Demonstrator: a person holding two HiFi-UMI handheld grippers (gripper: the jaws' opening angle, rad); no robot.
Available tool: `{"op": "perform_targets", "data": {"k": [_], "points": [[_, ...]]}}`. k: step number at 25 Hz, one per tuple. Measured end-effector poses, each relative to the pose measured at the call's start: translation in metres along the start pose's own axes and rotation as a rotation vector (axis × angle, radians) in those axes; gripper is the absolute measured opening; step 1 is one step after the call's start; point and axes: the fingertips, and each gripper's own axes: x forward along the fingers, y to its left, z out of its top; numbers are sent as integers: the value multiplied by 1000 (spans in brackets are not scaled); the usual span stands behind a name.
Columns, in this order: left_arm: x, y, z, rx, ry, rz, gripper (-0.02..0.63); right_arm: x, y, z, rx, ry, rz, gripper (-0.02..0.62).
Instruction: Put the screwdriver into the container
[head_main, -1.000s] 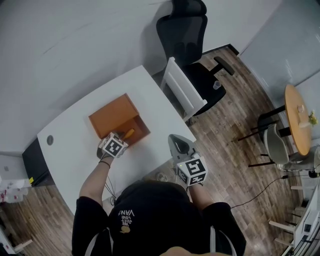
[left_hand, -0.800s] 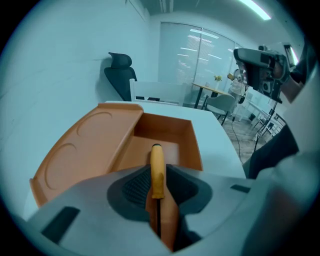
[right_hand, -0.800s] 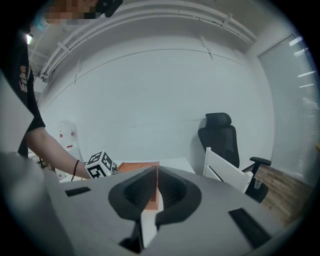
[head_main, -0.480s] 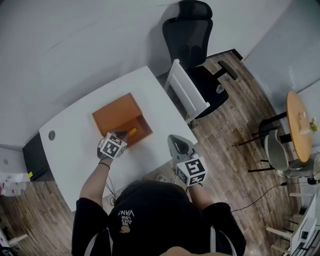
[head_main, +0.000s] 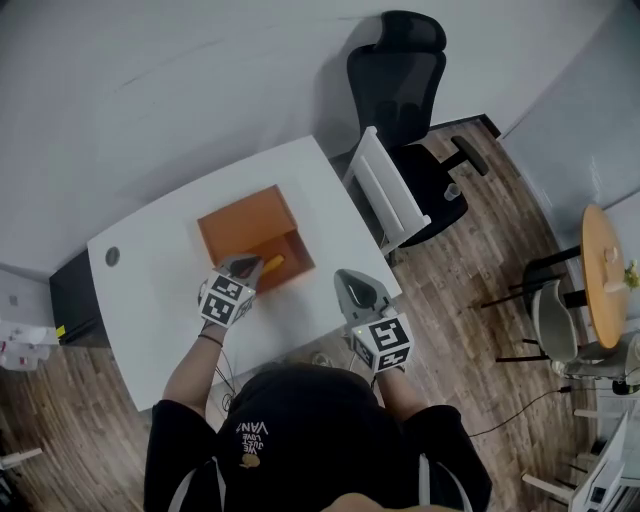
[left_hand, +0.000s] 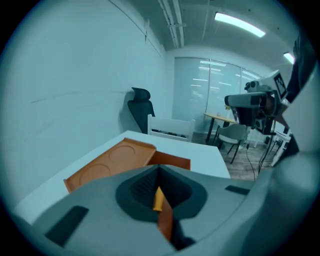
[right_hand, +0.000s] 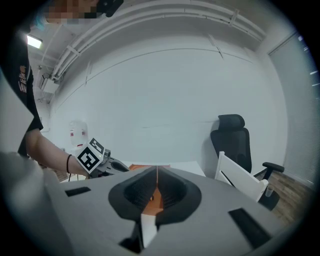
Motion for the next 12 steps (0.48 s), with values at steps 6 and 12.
{"op": "perform_targets", "data": {"k": [6, 12], "points": [[-28, 4, 22, -54, -132, 53, 15, 7, 9, 8, -25, -20, 48, 12], [-57, -1, 38, -82, -222, 90, 15, 14, 17, 12, -43, -20, 98, 12]]}}
